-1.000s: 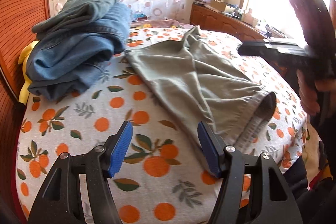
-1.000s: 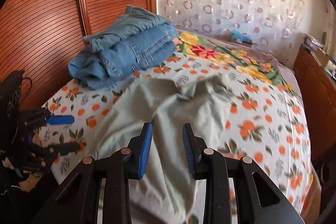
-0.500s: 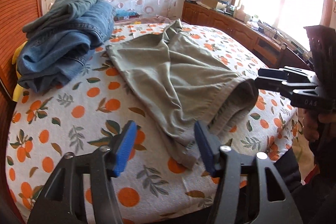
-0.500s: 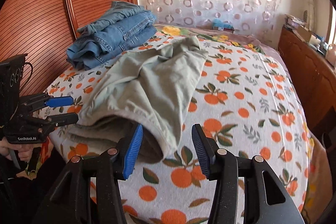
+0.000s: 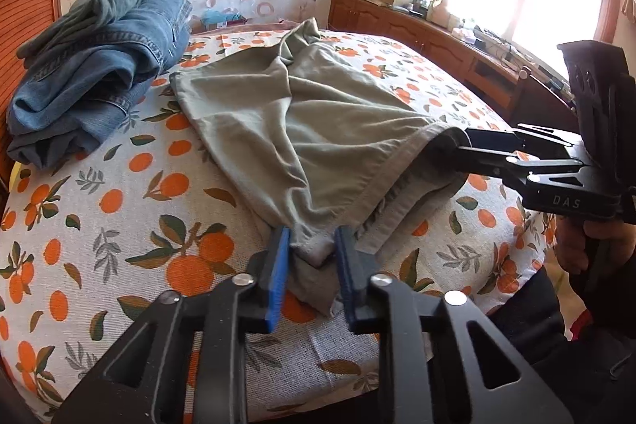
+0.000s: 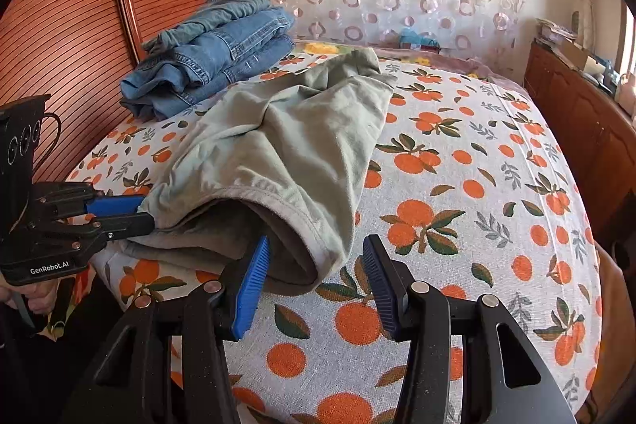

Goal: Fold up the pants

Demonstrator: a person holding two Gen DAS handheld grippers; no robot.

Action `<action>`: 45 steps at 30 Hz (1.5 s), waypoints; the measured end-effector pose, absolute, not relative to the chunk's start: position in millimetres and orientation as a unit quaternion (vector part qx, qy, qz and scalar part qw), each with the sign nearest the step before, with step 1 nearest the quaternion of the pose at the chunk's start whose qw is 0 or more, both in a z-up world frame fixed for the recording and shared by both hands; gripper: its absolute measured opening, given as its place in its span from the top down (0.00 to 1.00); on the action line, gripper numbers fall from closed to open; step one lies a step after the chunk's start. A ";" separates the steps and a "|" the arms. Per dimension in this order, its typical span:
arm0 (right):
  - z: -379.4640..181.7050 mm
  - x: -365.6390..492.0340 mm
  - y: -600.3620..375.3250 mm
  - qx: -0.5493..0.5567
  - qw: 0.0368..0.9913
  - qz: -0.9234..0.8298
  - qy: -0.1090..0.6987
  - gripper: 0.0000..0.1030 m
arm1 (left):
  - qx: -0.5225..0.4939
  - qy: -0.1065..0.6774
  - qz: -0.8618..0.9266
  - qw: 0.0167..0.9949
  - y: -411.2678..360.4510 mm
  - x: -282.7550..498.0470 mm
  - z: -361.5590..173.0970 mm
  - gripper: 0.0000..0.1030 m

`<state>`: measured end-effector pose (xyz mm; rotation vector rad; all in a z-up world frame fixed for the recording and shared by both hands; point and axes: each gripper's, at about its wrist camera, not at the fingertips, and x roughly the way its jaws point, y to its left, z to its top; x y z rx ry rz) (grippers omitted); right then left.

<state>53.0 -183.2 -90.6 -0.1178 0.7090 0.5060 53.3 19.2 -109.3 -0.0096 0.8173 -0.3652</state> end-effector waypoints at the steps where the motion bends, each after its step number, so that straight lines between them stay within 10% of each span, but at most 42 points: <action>1: -90.6 52.9 -184.3 -0.054 0.906 0.245 0.342 0.51 | -0.003 0.395 -0.177 0.901 18.4 53.5 -109.8 0.84; 8: -91.2 47.6 -184.9 -0.058 0.908 0.254 0.329 0.89 | -0.011 0.381 -0.175 0.908 23.7 49.0 -100.8 0.89; 15: -87.1 38.2 -199.0 -0.045 0.911 0.256 0.320 0.96 | -0.015 0.365 -0.188 0.912 24.5 32.8 -83.4 0.90; 27: -98.0 33.2 -217.3 -0.019 0.905 0.252 0.343 0.97 | -0.013 0.408 -0.176 0.896 24.4 28.3 -104.9 0.89; 34: -91.0 34.3 -216.1 -0.007 0.907 0.248 0.339 0.96 | -0.009 0.410 -0.162 0.898 28.5 29.7 -103.4 0.68; 45: -89.9 50.5 -194.8 -0.015 0.914 0.245 0.323 0.66 | -0.021 0.395 -0.145 0.907 39.4 37.8 -95.3 0.48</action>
